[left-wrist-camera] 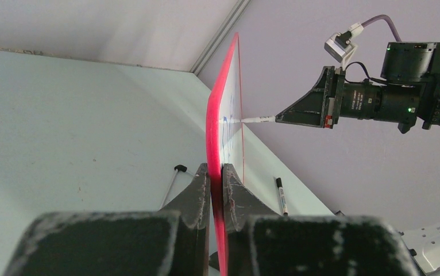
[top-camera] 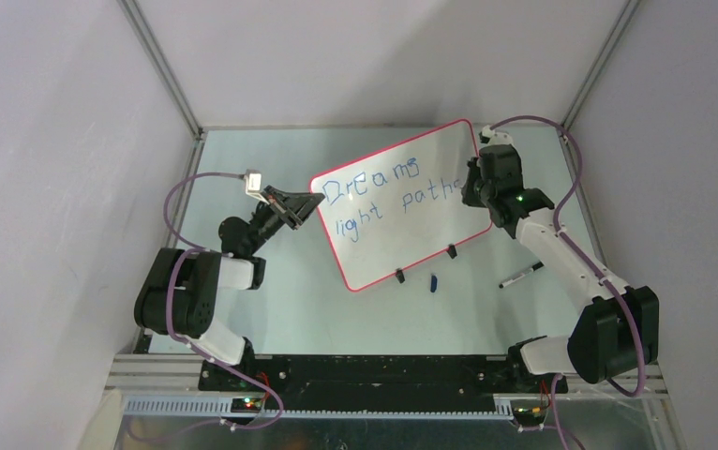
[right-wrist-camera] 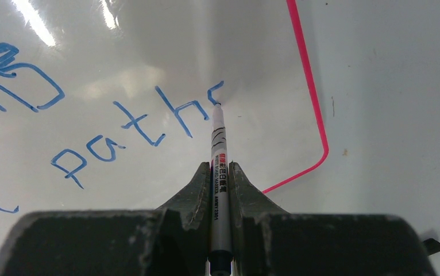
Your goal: Write a sentence on the whiteboard
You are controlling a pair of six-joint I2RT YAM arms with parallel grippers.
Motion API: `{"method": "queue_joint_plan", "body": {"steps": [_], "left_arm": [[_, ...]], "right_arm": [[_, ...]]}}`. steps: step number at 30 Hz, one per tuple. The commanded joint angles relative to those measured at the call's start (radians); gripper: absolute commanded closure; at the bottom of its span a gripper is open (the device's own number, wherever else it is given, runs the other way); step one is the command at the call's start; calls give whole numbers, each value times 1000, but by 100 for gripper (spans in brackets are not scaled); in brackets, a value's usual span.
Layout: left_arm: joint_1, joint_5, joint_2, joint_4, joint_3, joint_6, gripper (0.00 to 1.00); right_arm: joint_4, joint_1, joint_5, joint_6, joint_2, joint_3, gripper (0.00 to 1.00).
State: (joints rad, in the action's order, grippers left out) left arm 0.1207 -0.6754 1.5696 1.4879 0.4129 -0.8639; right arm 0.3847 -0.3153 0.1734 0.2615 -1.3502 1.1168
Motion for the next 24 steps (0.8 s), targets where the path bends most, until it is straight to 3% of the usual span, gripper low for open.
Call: {"method": "queue_joint_plan", "body": {"steps": [1,24], "left_arm": [[4,-17,-29,48,-13,86,100],[5,-17,-26,48,-10,85,100]], "right_arm": [[-51,20,12,8,12,2,100],[24,32,2,19,14,-13,100]]}}
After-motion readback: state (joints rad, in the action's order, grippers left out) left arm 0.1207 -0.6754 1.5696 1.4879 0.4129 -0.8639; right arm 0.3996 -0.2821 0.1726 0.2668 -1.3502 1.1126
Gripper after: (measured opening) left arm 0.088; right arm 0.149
